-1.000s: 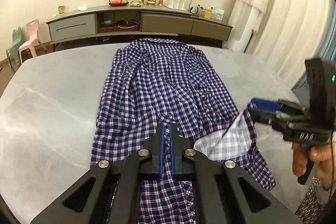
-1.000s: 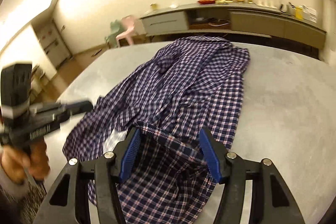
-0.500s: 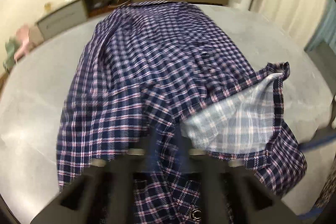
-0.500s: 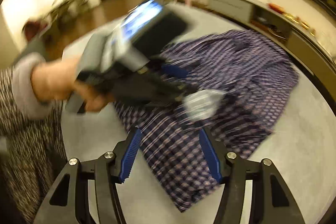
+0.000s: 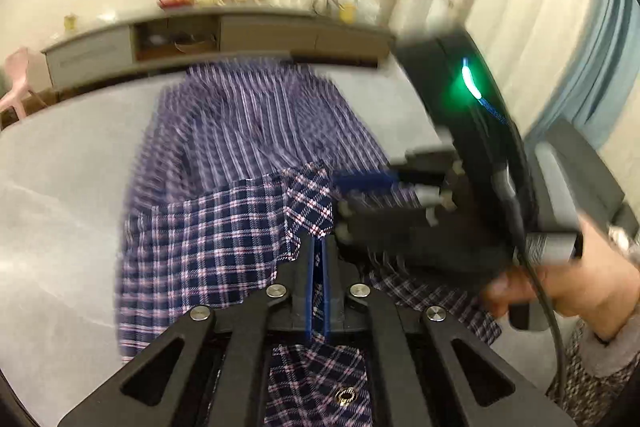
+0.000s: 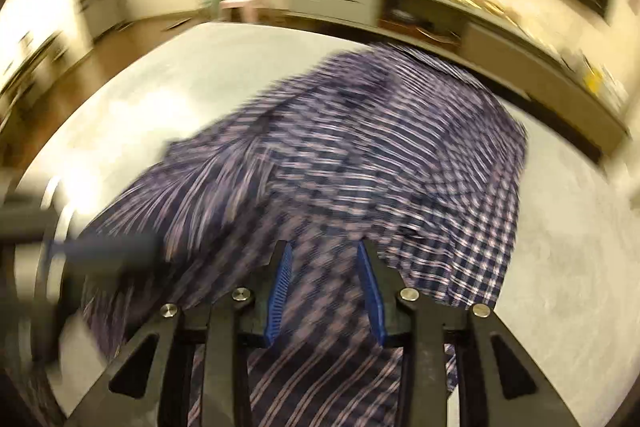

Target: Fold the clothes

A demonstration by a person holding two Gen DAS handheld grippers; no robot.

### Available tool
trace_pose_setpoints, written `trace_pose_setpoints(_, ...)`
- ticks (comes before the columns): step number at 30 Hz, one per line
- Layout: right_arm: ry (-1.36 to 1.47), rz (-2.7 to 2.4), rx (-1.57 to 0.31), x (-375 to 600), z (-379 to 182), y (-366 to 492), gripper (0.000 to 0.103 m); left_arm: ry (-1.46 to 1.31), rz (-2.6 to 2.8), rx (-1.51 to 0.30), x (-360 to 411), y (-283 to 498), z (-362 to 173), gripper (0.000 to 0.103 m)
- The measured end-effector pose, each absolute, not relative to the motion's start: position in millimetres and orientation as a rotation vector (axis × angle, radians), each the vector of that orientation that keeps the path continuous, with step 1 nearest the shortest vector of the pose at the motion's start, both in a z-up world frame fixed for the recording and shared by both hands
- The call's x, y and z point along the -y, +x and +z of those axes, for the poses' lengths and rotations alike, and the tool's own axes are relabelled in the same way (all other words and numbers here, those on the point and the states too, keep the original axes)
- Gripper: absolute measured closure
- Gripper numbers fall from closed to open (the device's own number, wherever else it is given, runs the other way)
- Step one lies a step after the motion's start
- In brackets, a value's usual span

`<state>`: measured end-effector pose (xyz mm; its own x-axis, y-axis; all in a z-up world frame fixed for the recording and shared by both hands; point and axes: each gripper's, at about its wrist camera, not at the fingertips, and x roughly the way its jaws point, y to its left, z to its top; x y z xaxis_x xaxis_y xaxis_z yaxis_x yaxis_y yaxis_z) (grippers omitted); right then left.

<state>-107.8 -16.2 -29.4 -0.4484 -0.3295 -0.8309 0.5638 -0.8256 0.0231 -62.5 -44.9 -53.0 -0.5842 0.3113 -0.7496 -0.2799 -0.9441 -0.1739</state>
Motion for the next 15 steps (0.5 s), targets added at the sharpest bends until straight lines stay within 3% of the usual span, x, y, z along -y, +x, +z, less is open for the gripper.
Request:
trace_pose_setpoints(2, 1.302, -2.300, -0.207, -3, -31, -125, 0.066, -1.266, 2.557, -0.023, 39, -70, -64, 0.083)
trace_pose_setpoints(5, 1.304, -2.300, -0.015, -38, -6, -130, 0.066, -1.203, 2.578, 0.082, 57, -69, -46, 0.079)
trace_pose_setpoints(8, 1.239, -2.169, -0.037, -48, 15, -100, 0.066, -1.121, 2.605, 0.185, 82, -62, -26, 0.076)
trace_pose_setpoints(11, 1.293, -2.039, -0.264, -37, -9, -62, 0.066, -1.149, 2.590, 0.252, 100, -58, -33, 0.078)
trace_pose_setpoints(15, 1.356, -1.910, -0.584, -14, -60, -15, 0.067, -1.424, 2.405, 0.105, 74, -60, -87, 0.077)
